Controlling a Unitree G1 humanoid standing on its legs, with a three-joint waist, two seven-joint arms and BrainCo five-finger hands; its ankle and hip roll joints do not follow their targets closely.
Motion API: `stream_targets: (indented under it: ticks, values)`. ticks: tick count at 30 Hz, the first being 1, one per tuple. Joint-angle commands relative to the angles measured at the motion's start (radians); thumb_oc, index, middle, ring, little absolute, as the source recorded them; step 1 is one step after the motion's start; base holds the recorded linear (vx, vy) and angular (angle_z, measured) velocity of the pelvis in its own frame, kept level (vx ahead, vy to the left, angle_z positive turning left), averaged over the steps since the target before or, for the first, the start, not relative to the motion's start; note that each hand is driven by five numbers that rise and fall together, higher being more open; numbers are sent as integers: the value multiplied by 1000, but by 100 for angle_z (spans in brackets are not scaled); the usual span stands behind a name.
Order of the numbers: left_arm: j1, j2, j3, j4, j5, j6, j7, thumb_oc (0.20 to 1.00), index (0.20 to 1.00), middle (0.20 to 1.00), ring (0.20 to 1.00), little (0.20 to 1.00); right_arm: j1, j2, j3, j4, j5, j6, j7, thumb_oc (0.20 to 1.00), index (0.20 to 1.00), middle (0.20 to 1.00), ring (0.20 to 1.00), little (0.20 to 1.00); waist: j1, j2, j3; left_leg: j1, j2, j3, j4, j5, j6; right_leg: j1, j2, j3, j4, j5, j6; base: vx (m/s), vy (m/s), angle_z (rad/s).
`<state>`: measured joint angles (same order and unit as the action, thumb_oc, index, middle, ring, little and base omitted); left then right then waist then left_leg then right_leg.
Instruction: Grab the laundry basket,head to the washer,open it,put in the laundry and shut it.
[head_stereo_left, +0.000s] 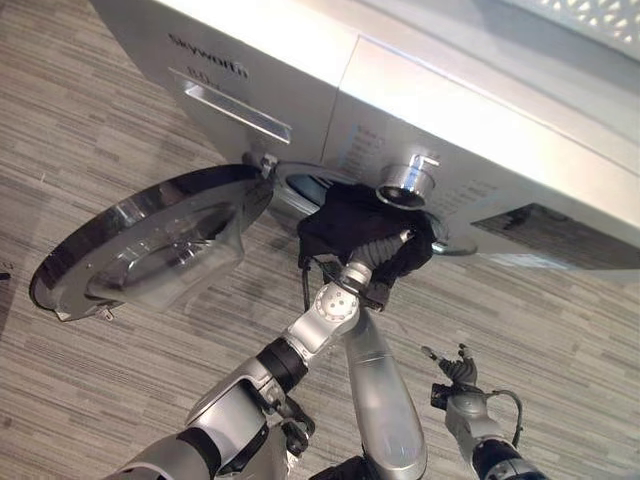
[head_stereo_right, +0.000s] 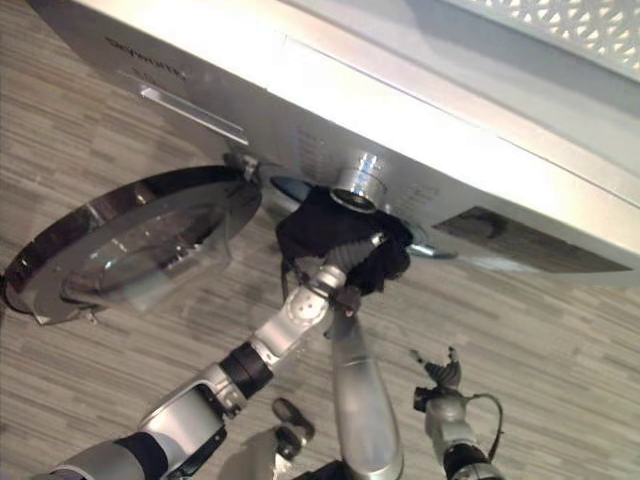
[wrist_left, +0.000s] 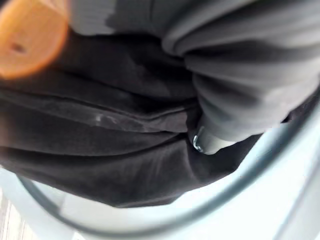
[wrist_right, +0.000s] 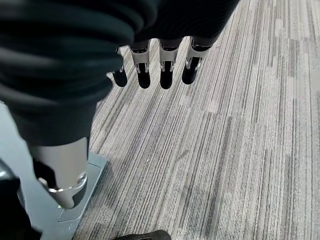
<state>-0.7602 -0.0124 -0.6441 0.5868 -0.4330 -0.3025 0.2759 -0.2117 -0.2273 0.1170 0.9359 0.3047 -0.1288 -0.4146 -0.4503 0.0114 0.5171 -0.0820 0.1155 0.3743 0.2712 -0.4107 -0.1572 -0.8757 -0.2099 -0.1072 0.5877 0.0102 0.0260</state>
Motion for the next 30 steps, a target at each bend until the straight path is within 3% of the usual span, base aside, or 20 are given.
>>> stream_targets:
  ticks: [1, 9, 17, 24, 30]
  values:
    - [-17, -73, -3, 24, 8, -29, 26, 200, 200, 200, 200, 200, 110, 8, 37, -12, 46, -36, -33, 1000, 1000, 1000, 1000, 1000, -8, -17, -31, -17, -28, -31, 214, -188, 137, -19, -128, -51, -410, 272, 186, -74, 21, -6]
    - [-7, -67, -17, -7, 37, -24, 44, 200, 200, 200, 200, 200, 68, 24, 54, -84, 95, -68, -47, 1000, 1000, 1000, 1000, 1000, 29, -11, 3, -143, -46, -58, 284, -215, 165, -113, -150, -45, -351, 265, 184, -49, -6, 8]
    - [-90, -74, 24, 29, 66, -22, 99, 200, 200, 200, 200, 200, 61, 23, 83, -159, 114, -89, -43, 1000, 1000, 1000, 1000, 1000, 22, -17, 3, -209, -37, -66, 343, -231, 166, -175, -143, -30, -278, 245, 176, -2, -9, 6]
    - [-279, -32, 135, 61, 77, -31, 176, 200, 200, 200, 200, 200, 61, -18, 117, -235, 15, -90, -45, 1000, 1000, 1000, 1000, 1000, -10, -28, -30, -291, 8, -60, 457, -270, 160, -273, -104, -35, -124, 193, 170, 36, 3, -5]
    - [-333, -18, 147, 83, 89, -22, 182, 200, 200, 200, 200, 200, 88, -27, 109, -197, -25, -73, -35, 1000, 1000, 1000, 1000, 1000, -23, -40, -55, -331, 54, -57, 533, -295, 152, -327, -87, -60, -36, 154, 166, 57, -31, -17]
